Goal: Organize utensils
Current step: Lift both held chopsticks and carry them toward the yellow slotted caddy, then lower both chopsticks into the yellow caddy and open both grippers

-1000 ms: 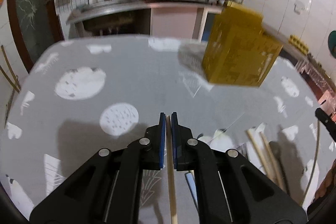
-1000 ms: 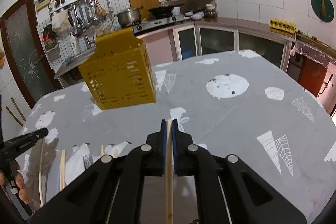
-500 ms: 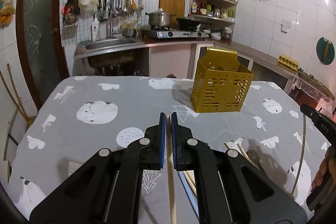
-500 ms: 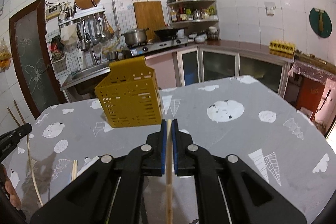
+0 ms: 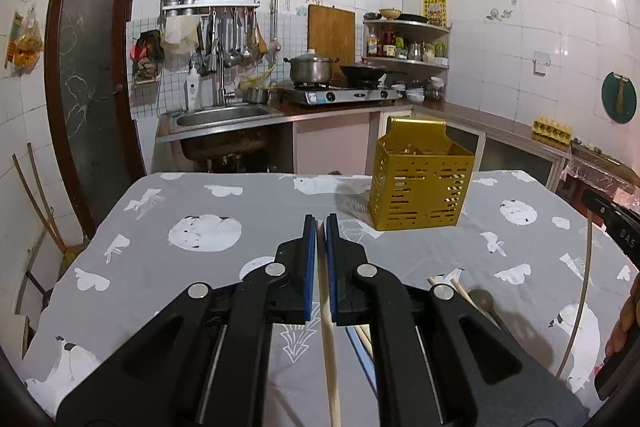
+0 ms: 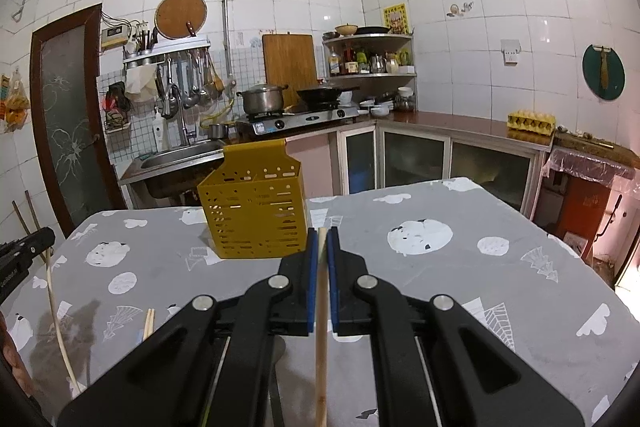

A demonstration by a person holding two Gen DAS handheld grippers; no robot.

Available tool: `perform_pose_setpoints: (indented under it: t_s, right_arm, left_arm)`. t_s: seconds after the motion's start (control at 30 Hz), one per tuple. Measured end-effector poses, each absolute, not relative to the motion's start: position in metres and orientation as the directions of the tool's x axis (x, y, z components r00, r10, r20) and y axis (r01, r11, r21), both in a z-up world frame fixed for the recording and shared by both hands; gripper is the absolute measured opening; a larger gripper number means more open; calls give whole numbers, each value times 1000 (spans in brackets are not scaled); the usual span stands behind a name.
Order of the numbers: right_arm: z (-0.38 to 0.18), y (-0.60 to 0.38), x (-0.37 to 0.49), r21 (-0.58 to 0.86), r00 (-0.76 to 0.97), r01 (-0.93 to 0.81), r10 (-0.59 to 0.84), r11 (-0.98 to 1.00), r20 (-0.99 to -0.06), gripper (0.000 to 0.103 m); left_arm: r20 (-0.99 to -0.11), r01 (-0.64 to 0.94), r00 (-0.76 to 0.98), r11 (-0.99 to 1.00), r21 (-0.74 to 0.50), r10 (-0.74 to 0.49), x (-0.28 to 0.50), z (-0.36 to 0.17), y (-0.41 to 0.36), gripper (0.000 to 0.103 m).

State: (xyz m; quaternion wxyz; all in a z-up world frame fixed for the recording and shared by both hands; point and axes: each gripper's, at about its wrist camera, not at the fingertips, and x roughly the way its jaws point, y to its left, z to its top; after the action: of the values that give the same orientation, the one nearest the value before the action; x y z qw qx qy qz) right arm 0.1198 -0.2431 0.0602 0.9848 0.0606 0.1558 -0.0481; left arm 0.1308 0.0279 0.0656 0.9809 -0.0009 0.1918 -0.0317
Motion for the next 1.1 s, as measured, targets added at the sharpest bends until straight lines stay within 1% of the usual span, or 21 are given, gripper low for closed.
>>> perform_pose_setpoints:
  t_s: [0.27, 0.57, 0.7, 1.1]
  right_arm:
    - [72, -241, 118, 85, 958, 123, -95, 989, -272, 5]
    - [85, -242, 129, 92, 964, 111, -85, 990, -251, 5]
    - [90, -241, 138, 80, 968, 115, -93, 990, -234, 5]
    - [100, -238, 173, 61, 970, 115, -99, 991, -223, 5]
  left_arm:
    - [-343, 66, 936, 997, -27, -72, 124, 77, 30, 4]
    - [-311, 68, 947, 996, -51, -81, 132, 94, 36, 3]
    - [-283, 76, 955, 996, -45, -86, 141, 103, 32, 3]
    - [-264, 89, 959, 994, -59, -102, 182, 113, 24, 3]
